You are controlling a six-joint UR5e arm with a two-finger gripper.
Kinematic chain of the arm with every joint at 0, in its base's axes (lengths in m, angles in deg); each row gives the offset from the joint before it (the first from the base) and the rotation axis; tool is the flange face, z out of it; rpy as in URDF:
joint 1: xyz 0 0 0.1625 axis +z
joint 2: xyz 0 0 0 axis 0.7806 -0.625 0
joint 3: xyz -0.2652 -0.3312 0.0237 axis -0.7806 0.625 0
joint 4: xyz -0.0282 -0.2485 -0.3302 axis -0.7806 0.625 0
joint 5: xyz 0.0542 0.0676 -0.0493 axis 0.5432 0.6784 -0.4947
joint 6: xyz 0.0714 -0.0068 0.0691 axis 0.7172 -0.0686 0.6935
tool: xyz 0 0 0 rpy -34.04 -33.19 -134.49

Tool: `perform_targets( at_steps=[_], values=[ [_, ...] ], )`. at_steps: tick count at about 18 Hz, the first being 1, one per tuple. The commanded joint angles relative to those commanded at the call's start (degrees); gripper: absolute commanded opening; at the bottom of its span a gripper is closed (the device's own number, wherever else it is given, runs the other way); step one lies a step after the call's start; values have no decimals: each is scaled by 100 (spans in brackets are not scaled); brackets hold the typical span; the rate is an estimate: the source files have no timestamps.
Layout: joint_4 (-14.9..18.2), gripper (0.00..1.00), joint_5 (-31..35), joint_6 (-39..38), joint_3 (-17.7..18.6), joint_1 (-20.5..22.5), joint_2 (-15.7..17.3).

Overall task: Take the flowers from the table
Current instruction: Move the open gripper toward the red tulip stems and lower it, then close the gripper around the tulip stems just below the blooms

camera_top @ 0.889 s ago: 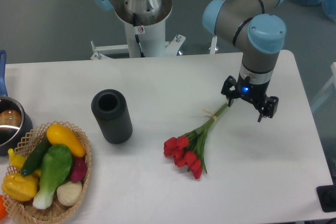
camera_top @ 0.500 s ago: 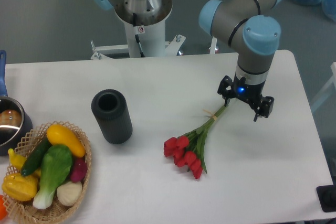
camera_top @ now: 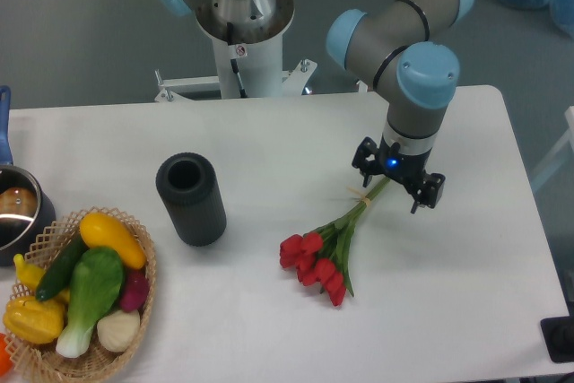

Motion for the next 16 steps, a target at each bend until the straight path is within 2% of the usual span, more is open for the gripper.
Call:
perform_targets(
  at_steps=[6, 9, 12, 15, 16],
  values=[
    [-9, 100, -9, -35, -9, -255, -219],
    [-132, 100, -18, -61, -18, -448, -456],
    [-202, 99, -288, -447, -26, -563, -536],
    [-343, 74, -545, -492, -9, -572, -615],
    [-351, 69, -554, -510, -9, -581, -668]
  ],
)
